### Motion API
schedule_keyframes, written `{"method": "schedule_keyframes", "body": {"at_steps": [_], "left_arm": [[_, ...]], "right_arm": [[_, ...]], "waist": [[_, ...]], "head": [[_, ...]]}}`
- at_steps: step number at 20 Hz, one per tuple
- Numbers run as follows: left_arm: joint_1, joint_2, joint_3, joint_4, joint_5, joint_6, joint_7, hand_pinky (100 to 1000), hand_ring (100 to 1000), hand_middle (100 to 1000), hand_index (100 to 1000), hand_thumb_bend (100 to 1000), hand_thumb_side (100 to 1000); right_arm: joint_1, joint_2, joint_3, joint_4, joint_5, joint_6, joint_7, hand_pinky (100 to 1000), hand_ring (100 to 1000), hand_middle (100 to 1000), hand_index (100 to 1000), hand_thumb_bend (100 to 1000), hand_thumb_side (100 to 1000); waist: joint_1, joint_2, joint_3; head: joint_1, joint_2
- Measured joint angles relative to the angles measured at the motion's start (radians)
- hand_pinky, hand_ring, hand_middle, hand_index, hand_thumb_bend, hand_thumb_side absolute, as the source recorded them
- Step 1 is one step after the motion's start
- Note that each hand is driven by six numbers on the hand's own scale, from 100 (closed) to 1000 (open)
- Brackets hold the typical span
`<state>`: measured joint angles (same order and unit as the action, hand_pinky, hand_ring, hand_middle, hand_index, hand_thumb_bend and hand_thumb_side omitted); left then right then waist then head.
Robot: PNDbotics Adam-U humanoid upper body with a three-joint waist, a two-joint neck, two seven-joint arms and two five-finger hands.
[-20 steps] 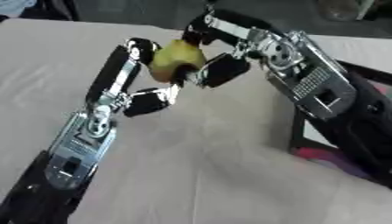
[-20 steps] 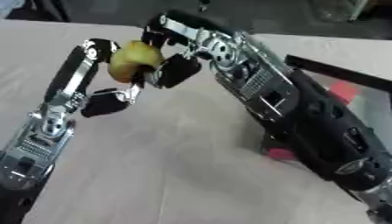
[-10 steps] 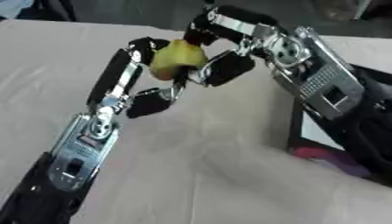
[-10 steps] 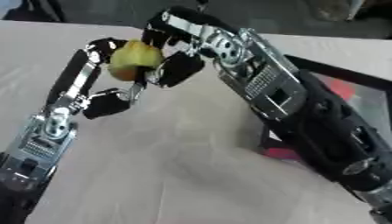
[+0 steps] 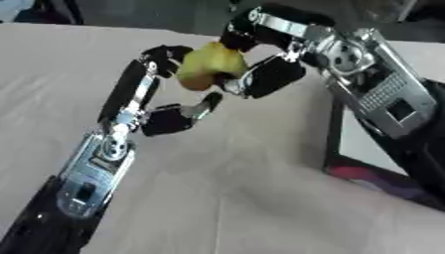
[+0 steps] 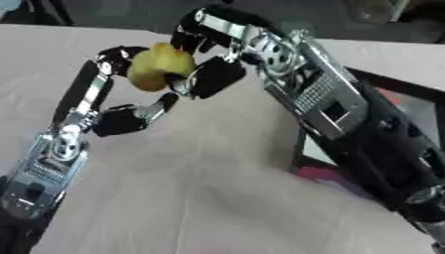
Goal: Pick up the objects with one hand, pass them to the other hand, and then place them into the box on the other side of the table.
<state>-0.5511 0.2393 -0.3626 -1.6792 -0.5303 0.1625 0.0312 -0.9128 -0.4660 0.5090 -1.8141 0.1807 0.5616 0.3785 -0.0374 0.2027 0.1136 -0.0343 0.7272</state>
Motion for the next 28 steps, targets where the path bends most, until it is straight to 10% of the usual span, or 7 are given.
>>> {"method": "schedule_keyframes", "body": {"at_steps": [12,28], "left_arm": [[0.088,0.097,0.061,-0.007,0.02,0.044,0.057,698,659,664,811,406,459],[0.187,0.227,0.238,-0.074,0.199,0.118,0.297,704,652,666,812,279,596]], "right_arm": [[0.166,-0.136,-0.16,-0.153,-0.14,0.039,-0.089,855,788,466,583,173,100],[0.431,-0.215,-0.358,-0.055,-0.25,-0.042,-0.315,862,803,484,604,190,100]], "waist": [[0.0,0.0,-0.021],[0.005,0.0,-0.027]], "head": [[-0.006,0.004],[-0.038,0.01]]}}
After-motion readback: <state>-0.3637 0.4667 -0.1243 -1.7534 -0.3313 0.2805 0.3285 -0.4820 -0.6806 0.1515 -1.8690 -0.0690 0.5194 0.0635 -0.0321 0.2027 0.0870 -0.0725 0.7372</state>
